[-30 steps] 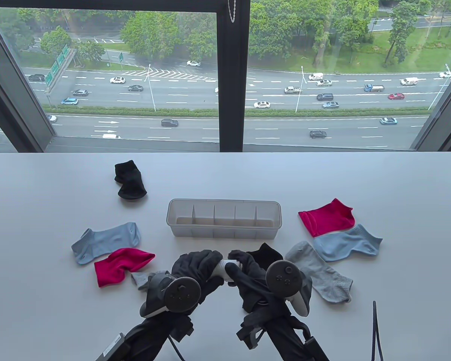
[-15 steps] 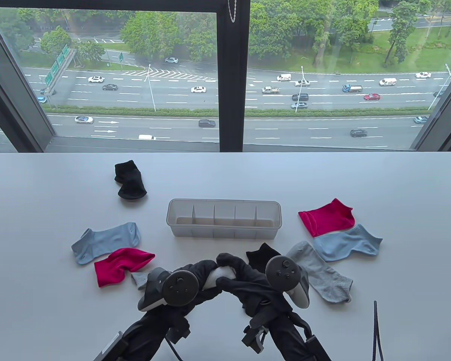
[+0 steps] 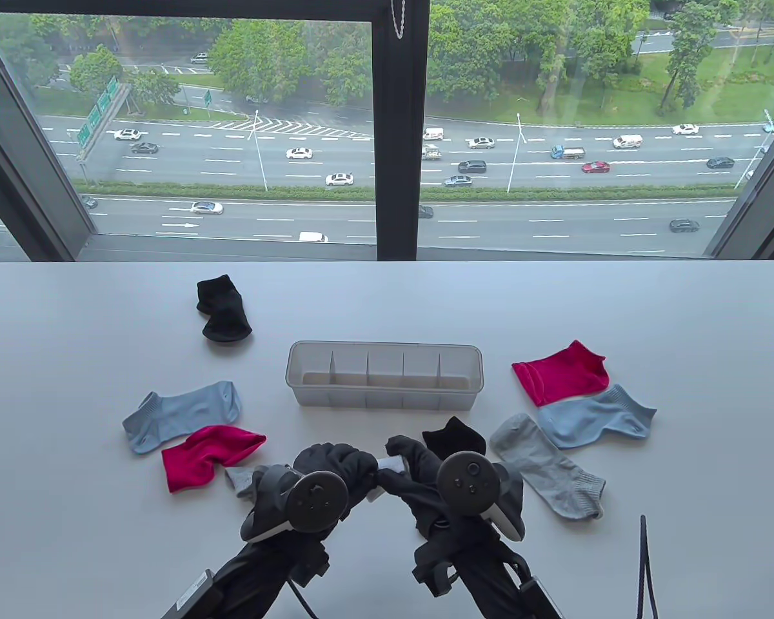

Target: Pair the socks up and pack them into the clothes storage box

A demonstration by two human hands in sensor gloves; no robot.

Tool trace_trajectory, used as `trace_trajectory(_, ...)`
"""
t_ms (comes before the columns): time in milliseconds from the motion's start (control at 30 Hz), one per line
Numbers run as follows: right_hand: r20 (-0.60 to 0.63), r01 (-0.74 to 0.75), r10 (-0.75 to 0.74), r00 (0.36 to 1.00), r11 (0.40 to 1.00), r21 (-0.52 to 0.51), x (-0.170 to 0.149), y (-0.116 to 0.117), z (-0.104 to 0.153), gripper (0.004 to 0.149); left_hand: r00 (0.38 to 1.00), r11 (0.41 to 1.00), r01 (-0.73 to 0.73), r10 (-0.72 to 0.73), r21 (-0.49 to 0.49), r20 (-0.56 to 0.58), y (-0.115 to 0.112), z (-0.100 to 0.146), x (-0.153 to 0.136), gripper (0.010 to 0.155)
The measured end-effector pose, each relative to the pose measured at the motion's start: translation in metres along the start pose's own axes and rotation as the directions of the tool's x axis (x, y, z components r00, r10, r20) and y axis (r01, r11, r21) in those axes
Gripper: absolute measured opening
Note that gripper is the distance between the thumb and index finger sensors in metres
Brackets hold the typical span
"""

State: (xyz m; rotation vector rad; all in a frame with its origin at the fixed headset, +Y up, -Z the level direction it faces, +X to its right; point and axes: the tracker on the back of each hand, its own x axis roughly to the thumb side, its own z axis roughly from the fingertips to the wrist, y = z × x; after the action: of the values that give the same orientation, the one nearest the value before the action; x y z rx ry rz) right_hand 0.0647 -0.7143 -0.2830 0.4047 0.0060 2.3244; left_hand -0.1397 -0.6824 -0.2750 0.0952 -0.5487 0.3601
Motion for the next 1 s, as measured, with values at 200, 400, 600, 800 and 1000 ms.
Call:
trace_trajectory(200, 0.018, -0.037, 0.037, 0.999, 0.999, 0.009, -0.001, 0.002, 0.0, 0.062, 0.988, 0.981, -0.139, 0.128, -0.134, -0.083, -0.005, -0.003, -0.008, 0.043)
trace_trajectory(400, -0.035, 0.039, -0.04, 0.999, 0.999, -0.027, -0.002, 0.005, 0.002, 0.059, 0.994, 0.996, -0.054, 0.048, -0.07, -0.094, -0.008, -0.003, -0.002, 0.043)
trace_trajectory(600, -0.045, -0.009, 0.006, 0.999, 0.998, -0.059, -0.001, 0.007, 0.004, 0.056, 0.99, 0.991, -0.125, 0.121, -0.055, -0.073, -0.01, -0.003, -0.006, 0.041)
trace_trajectory(800, -0.051, 0.0, -0.003, 0.999, 0.998, -0.061, 0.0, 0.009, 0.004, 0.057, 0.995, 0.995, -0.06, 0.054, -0.082, -0.08, -0.014, -0.004, -0.002, 0.044)
trace_trajectory(1000, 0.006, 0.045, -0.045, 0.999, 0.999, -0.002, -0.003, 0.004, 0.001, 0.064, 0.989, 0.992, -0.126, 0.126, 0.008, -0.083, -0.005, -0.001, -0.007, 0.041)
